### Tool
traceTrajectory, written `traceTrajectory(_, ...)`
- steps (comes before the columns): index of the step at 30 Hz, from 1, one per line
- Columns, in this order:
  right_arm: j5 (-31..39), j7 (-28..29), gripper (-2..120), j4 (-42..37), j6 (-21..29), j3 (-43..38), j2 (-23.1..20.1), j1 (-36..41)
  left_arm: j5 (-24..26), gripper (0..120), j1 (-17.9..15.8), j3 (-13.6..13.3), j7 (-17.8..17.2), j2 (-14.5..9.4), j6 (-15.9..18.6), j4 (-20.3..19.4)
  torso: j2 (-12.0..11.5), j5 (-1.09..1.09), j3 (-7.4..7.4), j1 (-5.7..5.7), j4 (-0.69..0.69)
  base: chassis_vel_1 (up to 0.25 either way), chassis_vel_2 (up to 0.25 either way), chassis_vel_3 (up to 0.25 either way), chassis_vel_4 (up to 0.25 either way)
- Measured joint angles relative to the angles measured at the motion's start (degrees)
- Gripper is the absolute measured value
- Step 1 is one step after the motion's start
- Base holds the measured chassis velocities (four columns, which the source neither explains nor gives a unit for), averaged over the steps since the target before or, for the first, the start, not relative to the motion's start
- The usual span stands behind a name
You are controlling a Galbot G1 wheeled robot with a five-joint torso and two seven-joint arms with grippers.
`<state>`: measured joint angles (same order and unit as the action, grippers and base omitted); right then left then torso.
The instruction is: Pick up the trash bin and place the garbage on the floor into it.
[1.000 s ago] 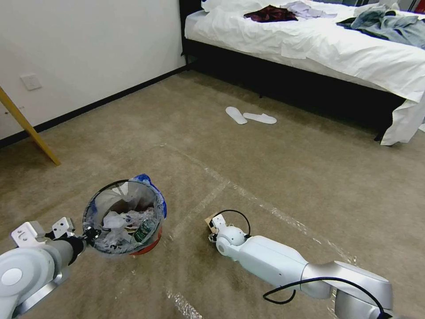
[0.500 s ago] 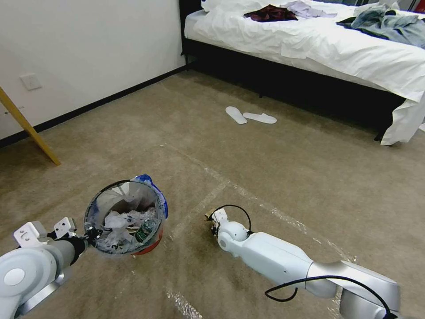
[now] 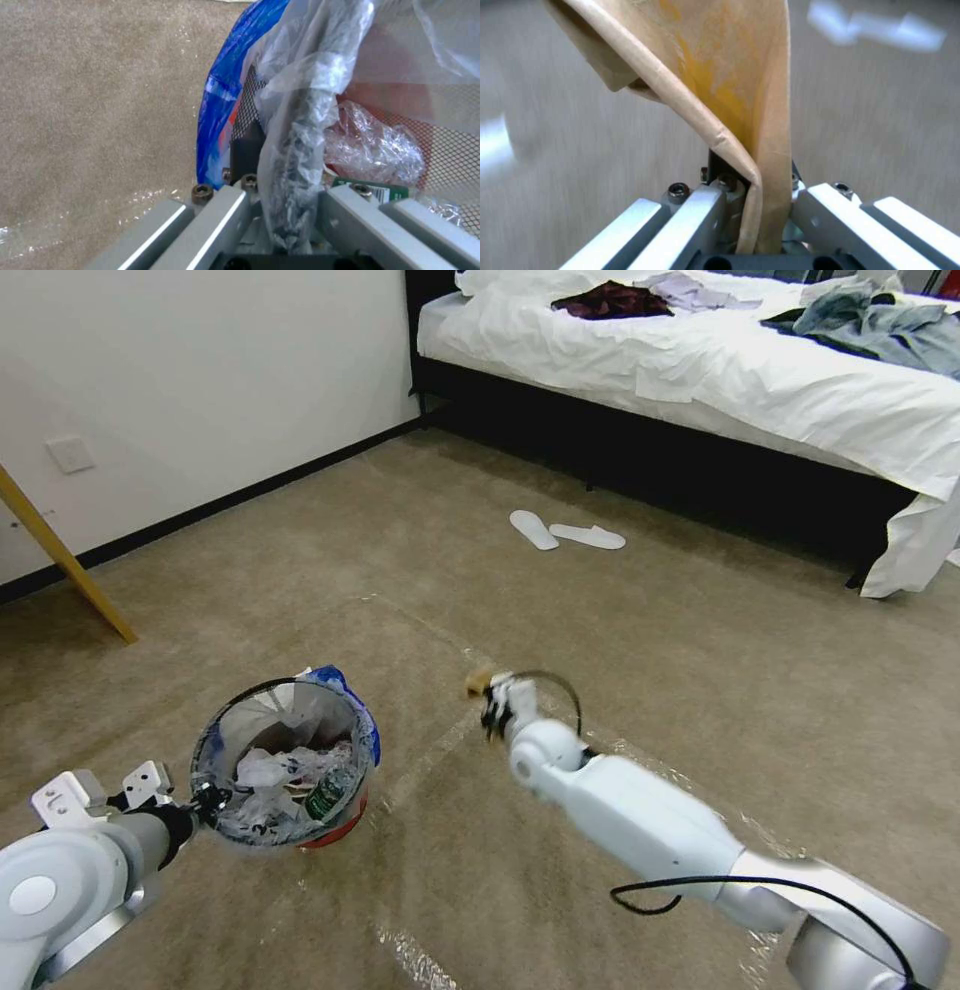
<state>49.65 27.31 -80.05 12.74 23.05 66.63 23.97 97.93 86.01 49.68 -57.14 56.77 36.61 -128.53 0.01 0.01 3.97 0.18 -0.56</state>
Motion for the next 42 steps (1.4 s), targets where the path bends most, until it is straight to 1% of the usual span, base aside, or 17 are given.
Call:
traceTrajectory(3, -4.08, -4.74, 0, -2.56, -8.04, -5.44, -0.9, -1.01, -0.18, 0, -0.06, -0.04, 0.07, 0.52, -0.01, 0.33, 0.0, 0.0, 0.0, 0.0, 0.0, 0.0, 0.0, 0.0, 0.0)
traceTrajectory(4, -4.08, -4.74, 0, -2.56, -8.04, -5.44, -0.9, -1.01, -0.18, 0, -0.06, -0.04, 0.07, 0.52, -0.01, 0.33, 0.0, 0.0, 0.0, 0.0, 0.0, 0.0, 0.0, 0.0, 0.0)
traceTrajectory(5, -5.16, -6.63, 0, -3.04, -10.93, -6.66, -1.08, -1.25, -0.3, 0, -0.07, -0.08, 0.07, 0.68, -0.03, 0.46, 0.0, -0.01, 0.0, 0.0, 0.01, 0.0, 0.0, 0.0, 0.0)
traceTrajectory(6, -5.9, -9.9, 0, -3.97, -16.39, -8.27, -1.7, -1.45, -0.45, 0, -0.26, -0.34, 0.07, 0.75, -0.07, 0.85, 0.0, 0.0, 0.0, 0.0, 0.01, 0.0, 0.0, 0.0, 0.0)
traceTrajectory(7, -5.9, -9.9, 0, -3.97, -16.39, -8.27, -1.7, -1.45, -0.45, 0, -0.26, -0.34, 0.07, 0.75, -0.07, 0.85, 0.0, 0.0, 0.0, 0.0, 0.01, 0.0, 0.0, 0.0, 0.0)
traceTrajectory(8, -5.83, -12.29, 0, -4.89, -20.3, -9.18, -2.28, -1.57, -0.5, 0, -0.51, -0.57, 0.07, 0.75, -0.17, 1.16, 0.0, 0.0, 0.0, 0.0, 0.01, 0.0, 0.0, 0.0, 0.0)
traceTrajectory(9, -5.53, -13.89, 0, -5.52, -22.26, -9.7, -2.66, -1.67, -0.51, 0, -0.69, -0.69, 0.07, 0.74, -0.24, 1.33, 0.0, -0.01, 0.0, 0.0, 0.0, 0.0, 0.0, 0.0, 0.0)
traceTrajectory(10, -5.53, -13.89, 0, -5.52, -22.26, -9.7, -2.66, -1.67, -0.51, 0, -0.69, -0.69, 0.07, 0.74, -0.24, 1.33, 0.0, -0.01, 0.0, 0.0, 0.0, 0.0, 0.0, 0.0, 0.0)
traceTrajectory(12, -3.35, -18.64, 0, -7.21, -26.71, -10.47, -3.56, -1.91, -0.48, 0, -0.86, -0.81, 0.07, 0.7, -0.29, 1.51, 0.0, 0.0, 0.0, 0.0, 0.0, 0.0, 0.0, 0.0, 0.0)
traceTrajectory(13, -3.35, -18.64, 0, -7.21, -26.71, -10.47, -3.56, -1.91, -0.48, 0, -0.86, -0.81, 0.07, 0.7, -0.29, 1.51, 0.0, 0.0, 0.0, 0.0, 0.0, 0.0, 0.0, 0.0, 0.0)
traceTrajectory(15, -1.92, -22.17, 0, -8.99, -29.15, -11.02, -3.84, -2.72, -0.48, 0, -0.85, -0.8, 0.02, 0.68, -0.3, 1.62, -0.01, -0.01, 0.0, 0.0, 0.0, 0.0, 0.0, 0.0, 0.0)
traceTrajectory(17, -1.17, -23.26, 0, -9.56, -29.79, -11.09, -3.84, -3.02, -0.47, 0, -0.83, -0.75, 0.0, 0.68, -0.32, 1.67, -0.01, -0.01, 0.0, 0.0, 0.0, 0.0, 0.0, 0.0, 0.0)
traceTrajectory(20, 3.94, -27.95, 0, -13.96, -31.21, -11.04, -3.93, -4.84, -0.23, 0, -0.78, -0.45, -0.07, 0.51, -0.47, 1.6, -0.01, -0.01, 0.0, 0.0, 0.01, 0.0, 0.0, 0.0, 0.0)
traceTrajectory(23, 5.93, -29.63, 0, -15.76, -31.24, -10.55, -4.18, -5.34, -0.16, 0, -0.78, -0.43, -0.07, 0.49, -0.5, 1.51, -0.01, -0.02, 0.0, 0.0, 0.01, 0.0, 0.0, 0.0, 0.0)
traceTrajectory(25, 8.76, -34.04, 0, -19.93, -31.12, -8.8, -4.89, -6.19, -0.1, 0, -0.83, -0.43, -0.14, 0.57, -0.55, 1.32, -0.01, -0.02, 0.0, 0.0, 0.0, 0.0, 0.0, 0.0, 0.0)
traceTrajectory(32, 9.06, -40.09, 0, -23.35, -30.17, -3.73, -6.02, -6.7, -0.09, 0, -0.62, -0.36, -0.21, 0.75, -0.72, 0.94, -0.01, -0.02, 0.0, 0.0, 0.0, 0.0, 0.0, 0.0, 0.0)
traceTrajectory(42, 7.16, -42.86, 0, -21.8, -30.1, 4.22, -5.45, -8.25, -0.08, 0, -0.86, -0.52, -0.31, 1.08, -0.8, 0.76, -0.01, -0.02, 0.0, 0.0, 0.0, 0.0, 0.0, 0.0, 0.0)
